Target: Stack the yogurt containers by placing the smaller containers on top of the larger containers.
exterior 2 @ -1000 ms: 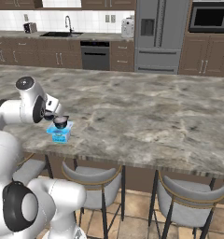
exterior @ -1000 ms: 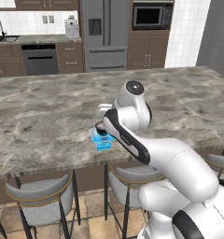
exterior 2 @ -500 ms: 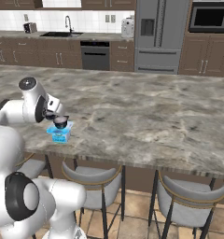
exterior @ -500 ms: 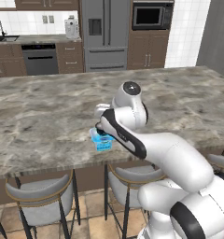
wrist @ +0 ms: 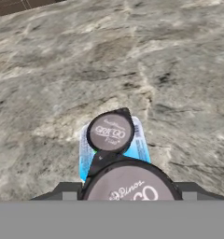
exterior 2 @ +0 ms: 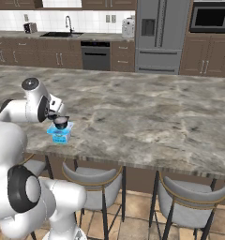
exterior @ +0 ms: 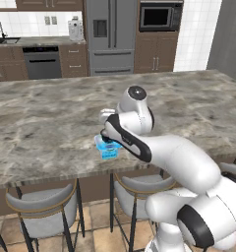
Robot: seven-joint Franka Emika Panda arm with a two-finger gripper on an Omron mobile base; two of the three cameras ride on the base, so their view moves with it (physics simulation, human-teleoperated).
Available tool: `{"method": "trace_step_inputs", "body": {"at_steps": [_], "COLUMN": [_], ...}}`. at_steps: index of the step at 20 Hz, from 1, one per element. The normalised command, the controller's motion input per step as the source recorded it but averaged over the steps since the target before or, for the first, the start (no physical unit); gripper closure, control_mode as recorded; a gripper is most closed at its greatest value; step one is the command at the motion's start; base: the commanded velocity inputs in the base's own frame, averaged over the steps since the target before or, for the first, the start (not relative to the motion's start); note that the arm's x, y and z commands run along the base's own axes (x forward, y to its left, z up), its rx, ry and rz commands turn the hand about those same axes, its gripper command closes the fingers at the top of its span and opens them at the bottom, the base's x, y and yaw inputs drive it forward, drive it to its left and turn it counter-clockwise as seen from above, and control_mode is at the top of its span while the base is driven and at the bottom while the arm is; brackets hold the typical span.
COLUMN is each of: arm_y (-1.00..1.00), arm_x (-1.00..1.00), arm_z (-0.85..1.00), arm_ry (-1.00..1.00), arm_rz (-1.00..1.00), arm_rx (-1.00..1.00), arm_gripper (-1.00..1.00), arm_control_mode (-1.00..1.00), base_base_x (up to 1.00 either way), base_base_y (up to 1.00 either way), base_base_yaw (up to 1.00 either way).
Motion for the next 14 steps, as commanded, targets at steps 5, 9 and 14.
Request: {"method": "trace_step_inputs", "body": {"at_steps": [5, 9, 14], "arm_y": [0.05, 0.05, 0.00], "arm_x": [0.06, 0.05, 0.10], "arm_z": [-0.07, -0.09, -0.10], "arm_ry": [0.00, 0.00, 0.00], "arm_rz": [0.00, 0.00, 0.00], "arm_rx": [0.00, 0.00, 0.00], "arm_gripper": [1.00, 1.00, 1.00], "arm_control_mode": [-1.00, -1.00, -1.00], "base_base_x": [0.00, 0.00, 0.00], "base_base_y": [0.00, 0.00, 0.00], "base_base_yaw": [0.00, 0.00, 0.00]}}
